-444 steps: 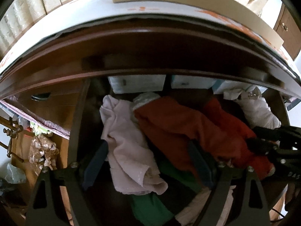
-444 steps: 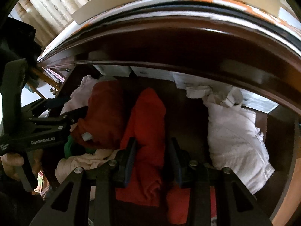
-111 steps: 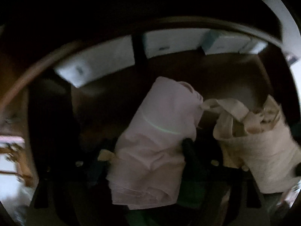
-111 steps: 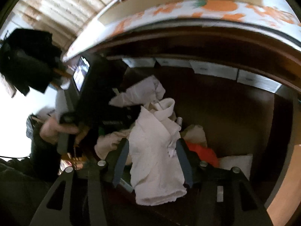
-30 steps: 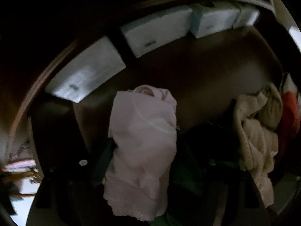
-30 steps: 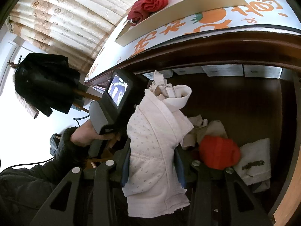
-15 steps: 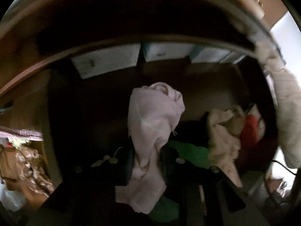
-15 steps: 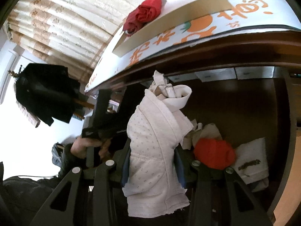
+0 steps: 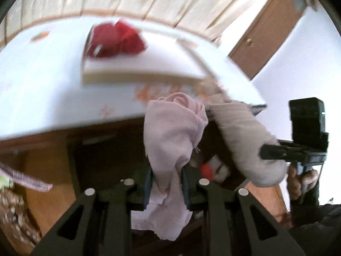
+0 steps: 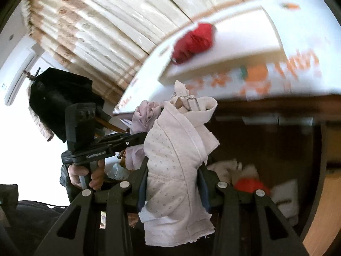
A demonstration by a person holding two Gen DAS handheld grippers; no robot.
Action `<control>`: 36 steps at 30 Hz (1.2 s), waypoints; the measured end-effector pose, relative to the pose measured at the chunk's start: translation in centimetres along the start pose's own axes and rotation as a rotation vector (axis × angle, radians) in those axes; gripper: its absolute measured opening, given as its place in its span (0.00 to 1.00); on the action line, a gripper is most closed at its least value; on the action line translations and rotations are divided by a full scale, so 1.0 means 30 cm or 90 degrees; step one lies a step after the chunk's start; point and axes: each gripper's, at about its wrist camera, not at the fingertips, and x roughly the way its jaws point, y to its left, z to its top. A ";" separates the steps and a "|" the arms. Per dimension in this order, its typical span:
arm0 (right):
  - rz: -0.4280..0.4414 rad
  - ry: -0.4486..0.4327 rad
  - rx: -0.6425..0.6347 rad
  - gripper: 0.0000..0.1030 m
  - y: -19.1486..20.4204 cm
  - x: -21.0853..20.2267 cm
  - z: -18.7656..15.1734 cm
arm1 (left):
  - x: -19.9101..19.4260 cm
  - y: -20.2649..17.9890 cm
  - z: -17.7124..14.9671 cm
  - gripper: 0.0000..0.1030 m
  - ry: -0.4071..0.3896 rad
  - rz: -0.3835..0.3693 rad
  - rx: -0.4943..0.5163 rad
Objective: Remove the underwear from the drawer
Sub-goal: 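Lift both garments out of the drawer and carry them over the white tray, then lower both garments into the tray beside the red items and open both grippers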
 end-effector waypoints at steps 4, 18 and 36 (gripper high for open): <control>-0.031 -0.038 -0.046 0.42 0.043 -0.035 0.092 | -0.029 -0.027 0.096 0.21 -0.043 0.027 0.037; -0.209 -0.125 -0.123 0.42 -0.036 0.068 0.537 | 0.226 -0.003 0.475 0.21 -0.120 0.095 0.037; -0.295 -0.128 -0.004 0.42 -0.310 0.320 0.883 | 0.521 0.110 0.731 0.21 -0.109 0.140 -0.055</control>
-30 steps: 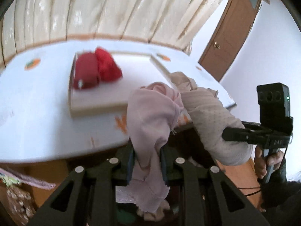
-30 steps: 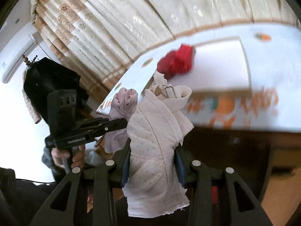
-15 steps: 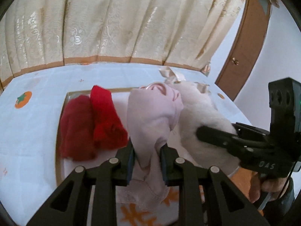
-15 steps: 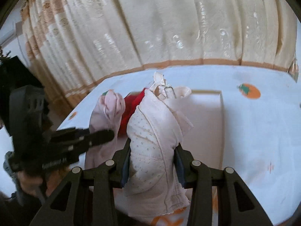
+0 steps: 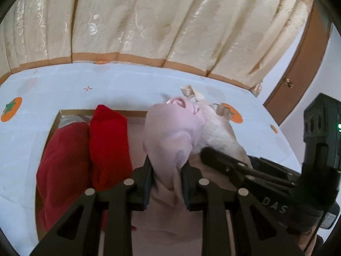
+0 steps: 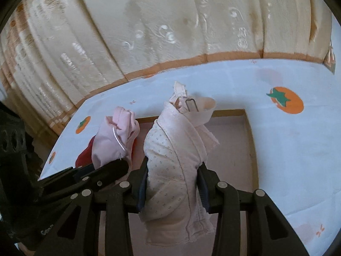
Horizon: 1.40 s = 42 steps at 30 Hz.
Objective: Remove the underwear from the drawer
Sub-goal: 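Lower both garments into the tray beside the red items and open both grippers, then withdraw both open tools from the tray back into the drawer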
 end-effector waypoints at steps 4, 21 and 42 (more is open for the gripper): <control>0.009 0.018 0.014 0.42 -0.013 0.049 0.011 | 0.051 0.029 0.022 0.21 0.012 0.025 -0.018; 0.077 0.068 0.123 0.49 -0.110 0.119 0.015 | 0.115 0.023 0.039 0.40 0.043 0.075 -0.002; 0.183 -0.033 0.066 0.53 0.047 -0.309 -0.090 | -0.296 -0.090 -0.080 0.81 -0.027 0.067 0.080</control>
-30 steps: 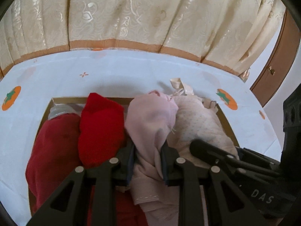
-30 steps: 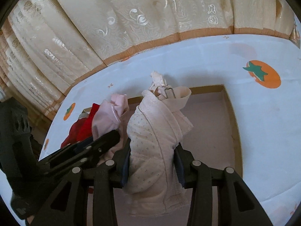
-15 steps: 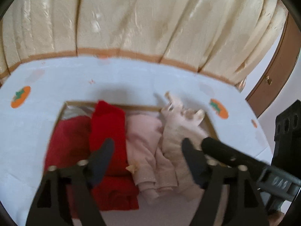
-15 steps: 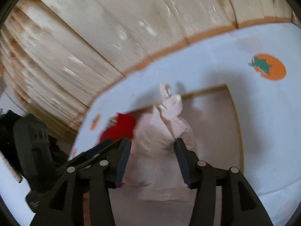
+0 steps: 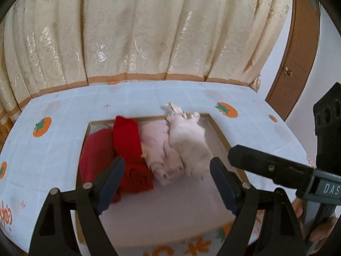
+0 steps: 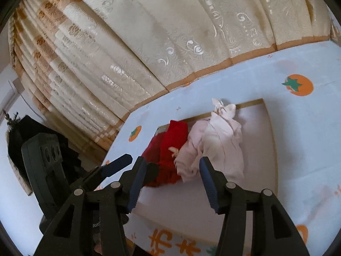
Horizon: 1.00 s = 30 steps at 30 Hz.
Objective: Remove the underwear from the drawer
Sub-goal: 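Withdraw both open tools from the tray back into the drawer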
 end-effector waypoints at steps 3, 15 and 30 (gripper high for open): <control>-0.003 0.007 -0.019 0.53 0.022 -0.052 -0.040 | -0.055 -0.001 -0.049 0.81 0.009 -0.017 0.007; -0.008 0.065 -0.056 0.53 0.072 -0.293 -0.364 | -0.211 -0.012 -0.325 0.81 0.063 -0.070 0.057; -0.040 0.134 -0.066 0.53 0.014 -0.352 -0.703 | -0.178 -0.051 -0.668 0.81 0.203 -0.086 0.144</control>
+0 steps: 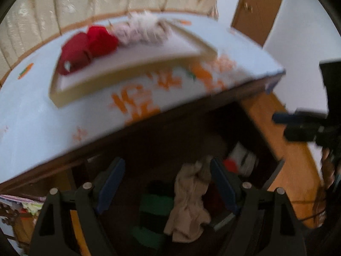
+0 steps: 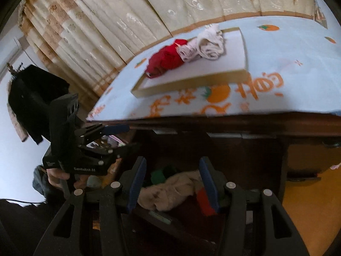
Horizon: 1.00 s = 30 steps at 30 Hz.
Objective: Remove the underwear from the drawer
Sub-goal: 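Withdraw both open tools from the tray back into the drawer, then grasp the beige underwear in the drawer with the left gripper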
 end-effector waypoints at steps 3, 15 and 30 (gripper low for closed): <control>-0.013 0.012 0.016 0.53 -0.035 0.014 -0.039 | 0.076 -0.014 -0.049 0.81 0.049 -0.001 0.016; -0.066 0.029 0.083 0.53 -0.173 0.021 -0.127 | 0.352 -0.035 -0.147 0.81 0.253 -0.117 -0.009; -0.061 0.043 0.109 0.53 -0.202 0.053 -0.116 | 0.440 -0.158 -0.164 0.81 0.302 -0.105 0.113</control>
